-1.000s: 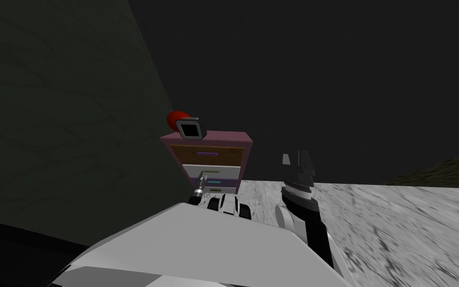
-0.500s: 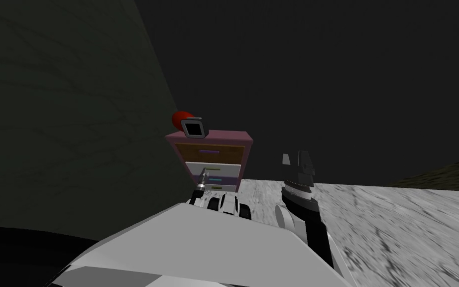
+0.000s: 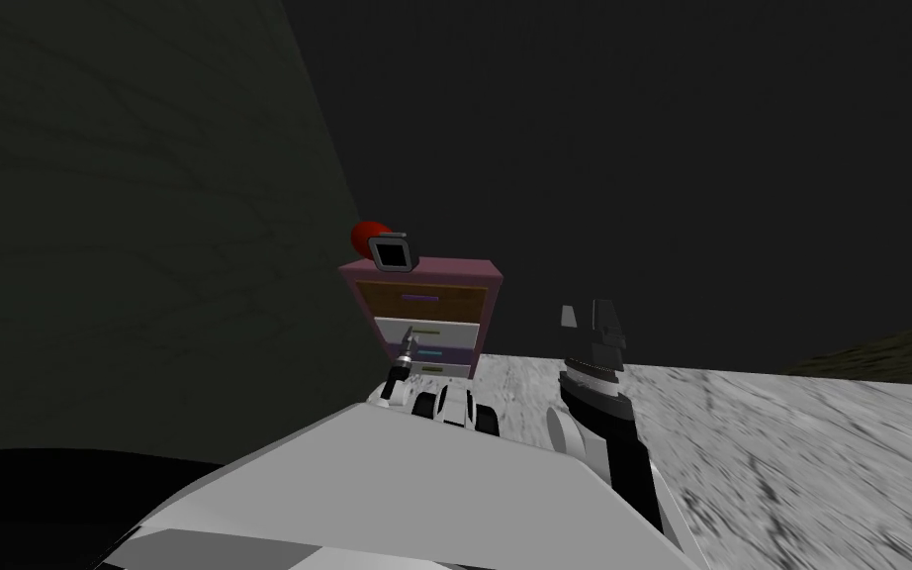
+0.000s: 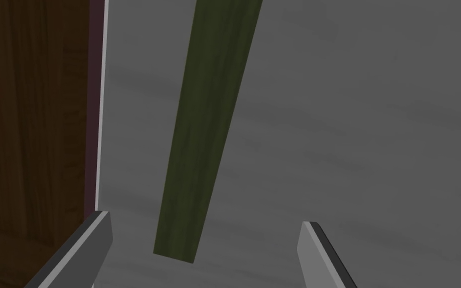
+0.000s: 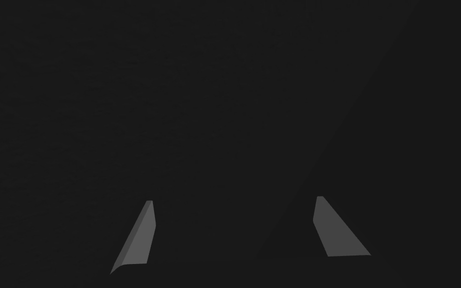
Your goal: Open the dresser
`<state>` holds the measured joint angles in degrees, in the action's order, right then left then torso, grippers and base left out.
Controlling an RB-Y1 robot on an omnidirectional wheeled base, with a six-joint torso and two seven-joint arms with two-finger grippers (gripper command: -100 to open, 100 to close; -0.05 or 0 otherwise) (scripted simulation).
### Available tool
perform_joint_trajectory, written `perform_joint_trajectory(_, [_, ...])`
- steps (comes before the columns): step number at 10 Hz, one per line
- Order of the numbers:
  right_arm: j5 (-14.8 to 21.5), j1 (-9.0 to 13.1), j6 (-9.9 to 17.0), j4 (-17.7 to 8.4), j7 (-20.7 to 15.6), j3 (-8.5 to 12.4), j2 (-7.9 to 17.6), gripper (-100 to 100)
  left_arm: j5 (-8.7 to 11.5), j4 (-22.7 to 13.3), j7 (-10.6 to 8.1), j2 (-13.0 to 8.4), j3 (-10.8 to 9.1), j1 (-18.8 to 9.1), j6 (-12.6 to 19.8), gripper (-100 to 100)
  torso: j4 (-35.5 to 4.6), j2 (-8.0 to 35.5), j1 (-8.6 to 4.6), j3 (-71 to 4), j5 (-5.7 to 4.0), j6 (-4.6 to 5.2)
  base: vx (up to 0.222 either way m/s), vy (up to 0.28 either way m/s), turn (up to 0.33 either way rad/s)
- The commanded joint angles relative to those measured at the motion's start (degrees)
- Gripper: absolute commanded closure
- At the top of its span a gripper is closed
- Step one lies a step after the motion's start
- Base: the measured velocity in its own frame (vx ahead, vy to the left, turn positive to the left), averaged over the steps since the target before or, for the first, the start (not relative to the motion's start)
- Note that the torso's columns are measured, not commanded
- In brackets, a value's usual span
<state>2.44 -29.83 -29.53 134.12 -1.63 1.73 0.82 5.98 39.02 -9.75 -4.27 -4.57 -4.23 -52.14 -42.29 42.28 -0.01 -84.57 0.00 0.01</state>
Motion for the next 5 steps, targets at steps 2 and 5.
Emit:
perform_joint_trajectory(2, [0.0,0.0,0.0,0.0,0.0,0.0,0.0,0,-0.5,-5.9,-0.25,-0.2,-1.57,-6.1,-0.1,-100,0.0,0.0,0.01,0.0,0.01,0.00,-0.054,-0.004,0.031])
perform_joint_trajectory(5, [0.0,0.0,0.0,0.0,0.0,0.0,0.0,0,-0.5,-6.3,-0.28,-0.3,-1.49,-6.9,0.3,-100,0.0,-0.1,0.02,0.0,0.01,-0.01,-0.026,0.002,0.005])
